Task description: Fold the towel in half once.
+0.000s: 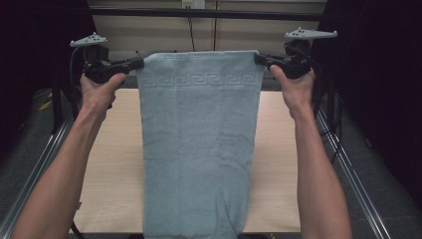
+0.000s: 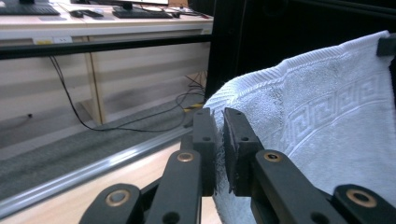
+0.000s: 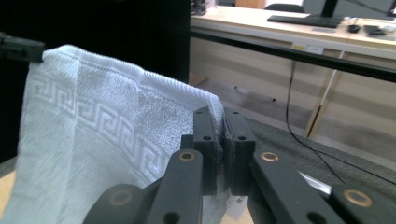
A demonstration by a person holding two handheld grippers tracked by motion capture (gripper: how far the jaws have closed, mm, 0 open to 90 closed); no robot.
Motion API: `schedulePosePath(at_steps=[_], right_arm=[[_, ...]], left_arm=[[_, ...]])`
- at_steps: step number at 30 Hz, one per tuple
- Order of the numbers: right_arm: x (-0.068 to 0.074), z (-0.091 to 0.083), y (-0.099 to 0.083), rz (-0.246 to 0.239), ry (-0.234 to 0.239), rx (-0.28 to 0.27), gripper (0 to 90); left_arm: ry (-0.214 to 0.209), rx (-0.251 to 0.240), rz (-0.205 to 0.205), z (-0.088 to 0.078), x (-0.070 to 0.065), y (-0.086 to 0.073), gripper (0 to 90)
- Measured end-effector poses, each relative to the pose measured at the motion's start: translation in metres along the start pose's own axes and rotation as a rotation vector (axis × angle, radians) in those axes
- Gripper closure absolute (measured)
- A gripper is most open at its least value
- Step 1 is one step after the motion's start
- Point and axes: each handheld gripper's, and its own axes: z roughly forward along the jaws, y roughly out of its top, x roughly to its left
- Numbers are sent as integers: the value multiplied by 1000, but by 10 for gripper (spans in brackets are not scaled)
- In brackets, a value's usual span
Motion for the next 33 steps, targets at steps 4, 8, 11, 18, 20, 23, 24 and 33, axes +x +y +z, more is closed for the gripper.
schedulePosePath(at_steps=[4, 8, 11, 18, 20, 23, 24, 33], right_arm=[[11, -10, -33, 37, 80, -27, 857], [21, -22, -55, 43, 133, -40, 857], [33, -41, -78, 55, 192, -49, 857], [74, -77, -150, 61, 289, 38, 856], [79, -78, -162, 72, 297, 64, 856], [101, -71, -222, 118, 331, 203, 856], [106, -69, -238, 144, 345, 234, 856], [135, -57, -314, 196, 405, 427, 856]], left_arm=[[-35, 6, 12, -15, -9, -30, 841], [-69, 10, 44, -31, -24, -56, 840], [-99, 24, 68, -47, -37, -77, 840], [-164, 129, 38, -82, -66, -165, 839], [-174, 151, 17, -82, -69, -178, 839], [-200, 264, 9, -78, -86, -222, 838], [-215, 290, 2, -76, -90, -232, 838], [-286, 502, 25, -58, -119, -292, 837]])
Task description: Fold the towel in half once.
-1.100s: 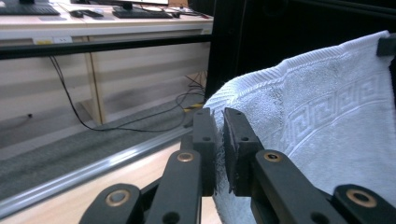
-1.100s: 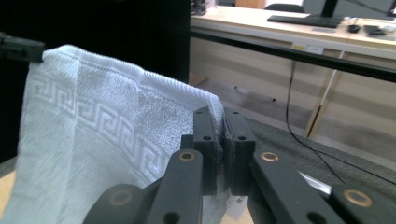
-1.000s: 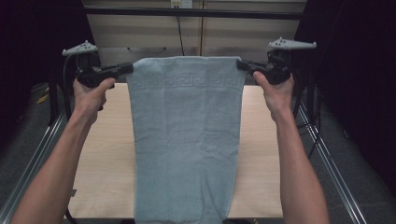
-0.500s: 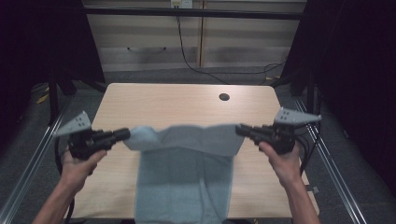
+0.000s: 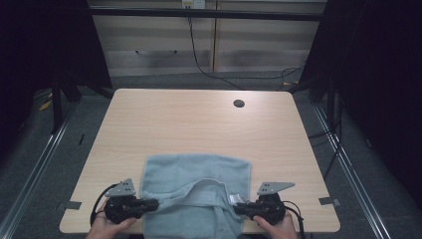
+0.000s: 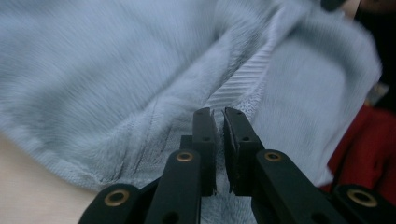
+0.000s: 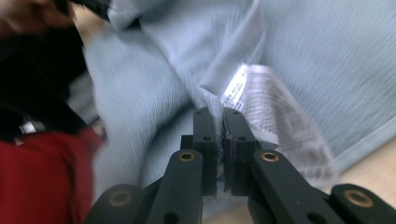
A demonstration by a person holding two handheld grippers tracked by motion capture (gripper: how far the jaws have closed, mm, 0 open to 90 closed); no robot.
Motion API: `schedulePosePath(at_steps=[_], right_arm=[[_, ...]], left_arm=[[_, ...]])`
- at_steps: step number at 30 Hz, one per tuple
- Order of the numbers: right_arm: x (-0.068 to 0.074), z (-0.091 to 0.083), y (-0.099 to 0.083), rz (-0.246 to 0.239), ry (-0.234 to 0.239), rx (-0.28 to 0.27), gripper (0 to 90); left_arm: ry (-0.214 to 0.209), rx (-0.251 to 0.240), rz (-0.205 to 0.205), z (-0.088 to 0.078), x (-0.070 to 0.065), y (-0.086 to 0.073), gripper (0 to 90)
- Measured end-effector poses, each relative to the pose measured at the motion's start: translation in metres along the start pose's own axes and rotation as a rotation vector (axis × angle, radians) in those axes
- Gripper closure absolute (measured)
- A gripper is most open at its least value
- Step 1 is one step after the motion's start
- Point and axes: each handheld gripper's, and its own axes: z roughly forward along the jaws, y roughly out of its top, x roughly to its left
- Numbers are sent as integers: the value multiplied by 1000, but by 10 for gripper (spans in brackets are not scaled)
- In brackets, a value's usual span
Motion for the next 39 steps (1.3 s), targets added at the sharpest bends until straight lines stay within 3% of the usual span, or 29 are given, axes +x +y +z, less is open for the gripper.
schedulePosePath(at_steps=[3, 5, 7, 8, 9, 10, 11, 13, 15, 18, 19, 23, 24, 26, 31, 34, 37, 39], right_arm=[[0, 6, -2, -26, -11, 36, 857], [-4, 7, 4, -58, -58, 53, 859], [-12, 5, 9, -49, -93, 62, 860], [-12, 5, 9, -49, -93, 62, 860], [-22, 5, 15, -49, -130, 57, 859], [-22, 5, 15, -49, -130, 57, 859], [-31, 5, 22, -52, -159, 60, 859], [-38, 7, 27, -45, -170, 60, 860], [-41, 8, 30, -47, -179, 57, 860], [-58, 14, 42, -25, -207, 36, 860], [-58, 14, 42, -25, -207, 36, 860], [-82, 20, 59, 3, -240, 12, 860], [-82, 20, 59, 3, -240, 12, 860], [-98, 25, 70, 3, -274, 4, 860], [-117, 32, 89, 15, -325, 17, 860], [-131, 41, 109, 3, -411, 43, 861], [-138, 45, 117, 25, -427, 43, 861], [-149, 46, 124, 77, -456, 33, 861]], left_arm=[[5, 10, 14, 3, 1, 3, 839], [30, 0, 4, 6, 11, 6, 840], [81, -2, 21, 9, 16, 12, 841], [81, -2, 21, 9, 16, 12, 842], [89, 2, 17, 11, 21, 16, 842], [104, -6, 8, 14, 27, 20, 842], [116, -11, 7, 17, 32, 24, 842], [160, -1, 13, 27, 47, 40, 843], [164, 1, 11, 31, 52, 45, 843], [191, -10, -27, 41, 76, 62, 843], [191, -10, -27, 41, 76, 62, 843], [220, -40, -76, 50, 103, 75, 843], [220, -40, -76, 50, 103, 75, 843], [227, -51, -101, 55, 114, 82, 843], [264, -45, -118, 60, 129, 94, 842], [291, -50, -149, 64, 141, 102, 842], [314, -44, -135, 64, 144, 104, 842], [330, -34, -153, 63, 150, 108, 842]])
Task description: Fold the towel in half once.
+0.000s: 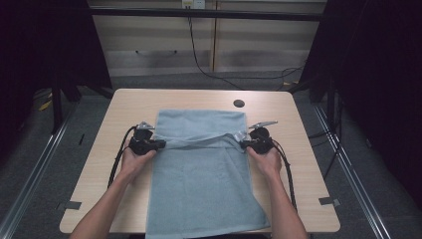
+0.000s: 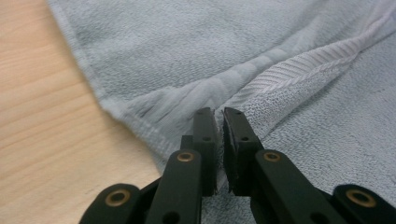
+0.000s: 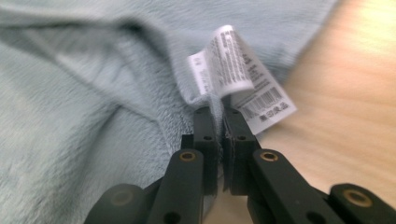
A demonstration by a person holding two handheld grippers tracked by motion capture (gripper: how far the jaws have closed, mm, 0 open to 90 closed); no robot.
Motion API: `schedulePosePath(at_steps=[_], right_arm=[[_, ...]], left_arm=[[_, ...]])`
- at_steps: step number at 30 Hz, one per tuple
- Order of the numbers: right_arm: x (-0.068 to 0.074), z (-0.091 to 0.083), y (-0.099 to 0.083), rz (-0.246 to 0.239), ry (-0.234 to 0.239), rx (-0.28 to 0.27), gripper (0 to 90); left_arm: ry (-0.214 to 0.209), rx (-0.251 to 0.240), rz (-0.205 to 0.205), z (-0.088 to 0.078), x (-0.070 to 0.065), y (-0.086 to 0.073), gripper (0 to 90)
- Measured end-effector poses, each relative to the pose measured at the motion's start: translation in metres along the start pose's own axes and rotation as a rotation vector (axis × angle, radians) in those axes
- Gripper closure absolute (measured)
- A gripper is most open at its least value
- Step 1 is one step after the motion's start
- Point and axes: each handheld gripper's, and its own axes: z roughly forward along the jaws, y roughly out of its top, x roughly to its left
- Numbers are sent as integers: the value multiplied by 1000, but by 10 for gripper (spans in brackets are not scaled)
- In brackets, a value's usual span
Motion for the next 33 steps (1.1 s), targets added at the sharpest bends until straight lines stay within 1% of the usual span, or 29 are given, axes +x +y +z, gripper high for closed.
schedulePosePath(at_steps=[1, 2, 3, 4, 5, 6, 7, 8, 9, 10, 11, 12, 13, 14, 15, 16, 17, 18, 19, 20, 22, 24, 26, 27, 28, 29, 30, 31, 33], right_arm=[[0, 0, 0, 0, 0, 0, 861], [-3, 2, 4, -8, -19, 3, 862], [-3, 2, 4, -8, -19, 3, 862], [-4, 3, 8, 3, -35, 8, 861], [-4, 3, 9, -2, -39, 3, 862], [-5, 1, 10, 8, -16, -28, 862], [-6, -4, 12, 27, 15, -73, 862], [-6, -4, 12, 27, 15, -73, 862], [-9, -17, 16, 44, 44, -143, 863], [-10, -26, 19, 42, 57, -177, 862], [-11, -34, 22, 41, 65, -198, 863], [-11, -34, 22, 41, 65, -198, 863], [-11, -51, 29, 33, 78, -241, 863], [-11, -59, 34, 31, 79, -261, 862], [-11, -68, 39, 29, 80, -284, 862], [-11, -68, 39, 29, 80, -284, 862], [-11, -85, 50, 26, 83, -331, 863], [-11, -94, 56, 23, 88, -358, 862], [-11, -94, 56, 23, 88, -358, 862], [-10, -112, 69, 10, 89, -405, 863], [-6, -131, 80, -18, 92, -452, 862], [-1, -150, 87, -43, 107, -499, 863], [5, -168, 89, -62, 120, -543, 862], [8, -175, 88, -72, 132, -559, 863], [11, -182, 85, -89, 135, -566, 863], [15, -187, 80, -104, 140, -566, 862], [18, -192, 73, -117, 152, -564, 862], [22, -195, 64, -124, 169, -557, 862], [29, -198, 43, -156, 177, -519, 862]], left_arm=[[0, 0, 0, 0, 0, 0, 842], [-4, -5, -8, 1, 1, 0, 842], [-11, -3, -18, 1, 3, 0, 842], [-4, 2, -32, 1, 5, 2, 842], [-6, -10, -54, 1, 5, 3, 842], [-6, -10, -54, 1, 5, 3, 843], [-7, -28, -73, 0, 6, 3, 844], [-38, -54, -92, -4, 6, 4, 844], [-43, -80, -77, -11, 5, 8, 845], [-57, -106, -81, -18, 5, 11, 845], [-57, -106, -81, -18, 5, 11, 845], [-69, -141, -88, -27, 5, 16, 845], [-84, -194, -83, -45, 6, 27, 845], [-84, -194, -83, -45, 6, 27, 845], [-89, -246, -65, -66, 4, 41, 845], [-89, -246, -65, -66, 4, 41, 845], [-85, -292, -35, -86, 1, 57, 845], [-96, -316, -26, -95, -1, 66, 845], [-96, -316, -26, -95, -1, 66, 845], [-97, -359, 2, -114, -6, 81, 844], [-111, -400, 23, -131, -12, 91, 845], [-123, -433, 43, -147, -18, 94, 844], [-152, -461, 58, -161, -24, 91, 844], [-152, -464, 77, -167, -29, 87, 844], [-163, -472, 92, -172, -33, 82, 843], [-163, -472, 92, -172, -33, 82, 843], [-184, -468, 112, -180, -42, 63, 843], [-198, -466, 125, -183, -46, 51, 843], [-201, -438, 139, -183, -53, 26, 843]])
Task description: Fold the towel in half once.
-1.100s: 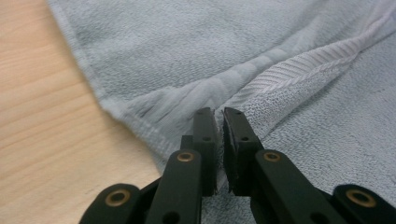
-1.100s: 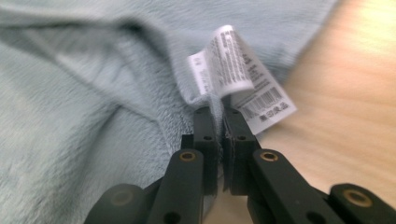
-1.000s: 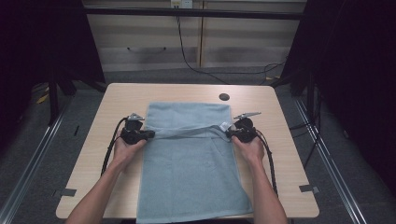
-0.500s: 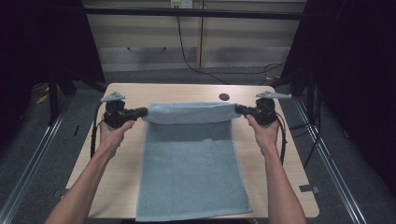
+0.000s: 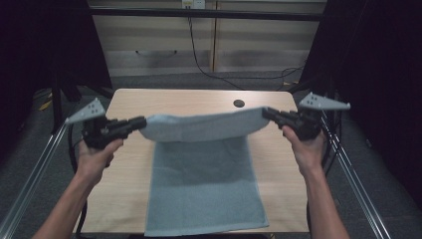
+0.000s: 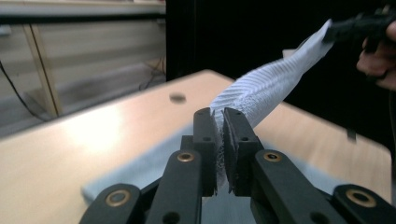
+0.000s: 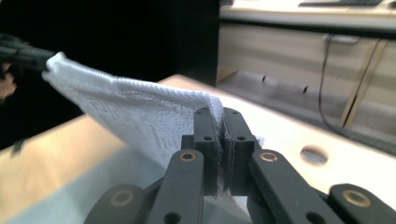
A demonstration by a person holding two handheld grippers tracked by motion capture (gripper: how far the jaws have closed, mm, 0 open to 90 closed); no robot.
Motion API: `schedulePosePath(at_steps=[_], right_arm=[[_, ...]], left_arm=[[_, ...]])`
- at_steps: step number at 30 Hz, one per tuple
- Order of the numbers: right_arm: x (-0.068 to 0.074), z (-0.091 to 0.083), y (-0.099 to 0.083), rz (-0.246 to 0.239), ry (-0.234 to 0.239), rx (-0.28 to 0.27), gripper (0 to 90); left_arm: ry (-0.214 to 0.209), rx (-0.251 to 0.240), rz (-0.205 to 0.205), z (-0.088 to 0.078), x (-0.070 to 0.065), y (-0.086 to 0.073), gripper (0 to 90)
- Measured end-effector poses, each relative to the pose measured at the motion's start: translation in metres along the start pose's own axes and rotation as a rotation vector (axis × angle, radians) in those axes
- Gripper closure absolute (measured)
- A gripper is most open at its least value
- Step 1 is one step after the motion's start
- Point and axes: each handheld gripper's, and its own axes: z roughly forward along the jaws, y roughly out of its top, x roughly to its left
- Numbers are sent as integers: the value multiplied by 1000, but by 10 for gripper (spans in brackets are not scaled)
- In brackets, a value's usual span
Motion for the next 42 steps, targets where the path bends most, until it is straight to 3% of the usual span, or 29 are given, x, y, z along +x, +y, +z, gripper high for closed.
schedulePosePath(at_steps=[1, 2, 3, 4, 5, 6, 7, 9, 10, 11, 12, 13, 15, 16, 17, 20, 22, 23, 25, 28, 32, 33, 35, 37, 38, 39, 42], right_arm=[[6, -5, -10, -3, 19, 14, 862], [12, -10, -20, -7, 29, 38, 862], [18, -14, -30, -9, 35, 61, 862], [24, -18, -41, -8, 49, 77, 862], [24, -18, -41, -8, 49, 77, 862], [34, -26, -61, -20, 52, 123, 861], [38, -29, -71, -12, 59, 141, 861], [44, -31, -93, 6, 69, 188, 861], [44, -31, -93, 6, 69, 188, 861], [47, -31, -106, 7, 69, 219, 861], [50, -31, -130, 40, 86, 261, 860], [52, -32, -139, 43, 85, 278, 860], [55, -34, -148, 57, 91, 282, 859], [56, -36, -155, 71, 99, 286, 858], [58, -38, -168, 88, 117, 311, 854], [62, -42, -184, 122, 130, 330, 828], [64, -43, -187, 129, 134, 338, 789], [65, -44, -189, 132, 140, 347, 704], [66, -46, -184, 143, 145, 319, 623], [66, -49, -175, 143, 133, 283, 599], [59, -40, -160, 120, 127, 260, 595], [52, -27, -157, 123, 132, 268, 599], [49, -18, -156, 123, 133, 270, 603], [39, 7, -154, 119, 113, 285, 624], [39, 7, -154, 119, 113, 285, 624], [32, 24, -154, 114, 107, 300, 643], [26, 39, -155, 114, 90, 327, 649]], left_arm=[[-10, 11, -3, -3, -4, -11, 843], [-10, 11, -3, -3, -4, -11, 843], [-30, 35, -38, -9, -11, -29, 843], [-35, 62, -29, -12, -16, -40, 843], [-35, 62, -29, -12, -16, -40, 842], [-46, 99, -27, -14, -25, -56, 842], [-46, 99, -27, -14, -25, -56, 842], [-56, 128, -47, -15, -35, -81, 842], [-56, 128, -47, -15, -35, -81, 842], [-64, 150, -56, -14, -37, -90, 842], [-71, 202, -63, -10, -40, -109, 841], [-83, 218, -77, -9, -42, -118, 841], [-83, 232, -81, -9, -45, -126, 841], [-95, 247, -97, -9, -46, -133, 839], [-121, 278, -95, -9, -52, -141, 837], [-152, 331, -88, -12, -59, -151, 802], [-150, 324, -92, -15, -60, -155, 786], [-170, 312, -118, -19, -60, -157, 743], [-167, 284, -126, -24, -59, -153, 709], [-157, 275, -131, -23, -54, -149, 685], [-124, 270, -143, -4, -37, -143, 679], [-115, 278, -150, 3, -33, -142, 678], [-96, 299, -149, 20, -21, -138, 678], [-74, 316, -155, 37, -12, -134, 676], [-74, 316, -155, 37, -12, -134, 675], [-63, 324, -153, 51, -5, -131, 673], [-51, 341, -153, 64, 3, -130, 668]])
